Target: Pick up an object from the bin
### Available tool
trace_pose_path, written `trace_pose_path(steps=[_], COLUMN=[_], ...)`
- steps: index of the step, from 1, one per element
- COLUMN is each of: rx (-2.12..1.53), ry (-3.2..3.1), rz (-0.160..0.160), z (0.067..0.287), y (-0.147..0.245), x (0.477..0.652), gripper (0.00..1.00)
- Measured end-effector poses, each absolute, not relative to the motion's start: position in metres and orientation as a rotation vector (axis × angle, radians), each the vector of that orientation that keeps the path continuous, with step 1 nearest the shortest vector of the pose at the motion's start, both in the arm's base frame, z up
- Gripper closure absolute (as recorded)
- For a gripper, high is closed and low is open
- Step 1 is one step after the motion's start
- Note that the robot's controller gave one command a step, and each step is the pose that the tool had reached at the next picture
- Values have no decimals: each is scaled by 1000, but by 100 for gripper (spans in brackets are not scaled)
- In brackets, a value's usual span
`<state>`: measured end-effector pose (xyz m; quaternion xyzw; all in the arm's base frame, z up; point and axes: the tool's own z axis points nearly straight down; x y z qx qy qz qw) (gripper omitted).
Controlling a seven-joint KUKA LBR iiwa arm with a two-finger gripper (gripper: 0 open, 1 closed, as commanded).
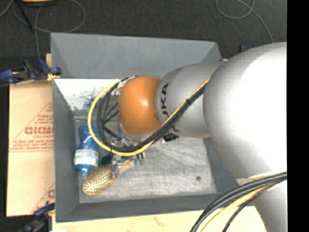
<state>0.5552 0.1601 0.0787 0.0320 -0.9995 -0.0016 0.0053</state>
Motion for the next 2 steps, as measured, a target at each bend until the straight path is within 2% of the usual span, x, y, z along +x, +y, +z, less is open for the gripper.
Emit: trace_pose_path(steps=[1, 2], rx=[99, 39], ry=[-3129, -3149], rz=[-6, -7], z=[79, 239], y=[160, 171], x=[555, 574], gripper=[100, 100])
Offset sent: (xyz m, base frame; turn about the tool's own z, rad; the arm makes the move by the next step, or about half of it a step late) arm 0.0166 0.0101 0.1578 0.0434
